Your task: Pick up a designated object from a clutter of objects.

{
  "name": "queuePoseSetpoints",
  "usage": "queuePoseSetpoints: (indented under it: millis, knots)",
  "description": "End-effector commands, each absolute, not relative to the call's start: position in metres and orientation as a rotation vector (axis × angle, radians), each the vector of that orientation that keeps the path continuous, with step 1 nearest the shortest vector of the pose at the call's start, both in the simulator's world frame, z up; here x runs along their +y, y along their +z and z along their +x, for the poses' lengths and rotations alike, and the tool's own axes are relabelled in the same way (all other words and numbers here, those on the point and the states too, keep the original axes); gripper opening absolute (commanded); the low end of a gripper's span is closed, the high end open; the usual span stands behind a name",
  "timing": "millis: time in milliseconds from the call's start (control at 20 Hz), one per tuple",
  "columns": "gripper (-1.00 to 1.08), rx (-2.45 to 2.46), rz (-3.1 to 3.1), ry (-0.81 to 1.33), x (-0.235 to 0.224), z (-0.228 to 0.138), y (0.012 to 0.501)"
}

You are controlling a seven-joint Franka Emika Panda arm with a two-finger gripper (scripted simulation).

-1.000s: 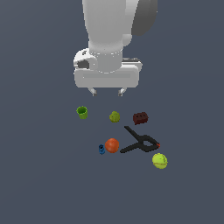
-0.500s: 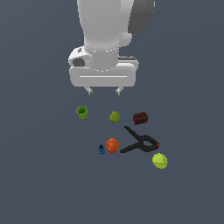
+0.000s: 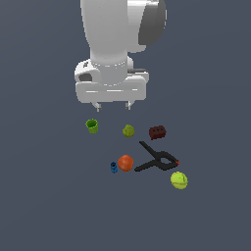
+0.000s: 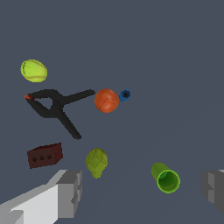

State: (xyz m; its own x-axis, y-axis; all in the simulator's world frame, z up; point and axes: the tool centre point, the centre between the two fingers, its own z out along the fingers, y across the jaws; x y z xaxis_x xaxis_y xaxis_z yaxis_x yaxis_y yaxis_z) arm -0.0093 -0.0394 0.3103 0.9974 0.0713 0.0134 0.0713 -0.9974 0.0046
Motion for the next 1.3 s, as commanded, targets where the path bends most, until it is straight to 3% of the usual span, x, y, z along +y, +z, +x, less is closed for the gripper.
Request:
queuePoseSetpoints:
  millis: [0, 1250]
  knots:
    - [1.0, 0.157, 3.136, 0.02, -0.044, -0.01, 0.303]
    - [1.0, 0.825, 3.048, 0.024, -0.114, -0.048, 0.199]
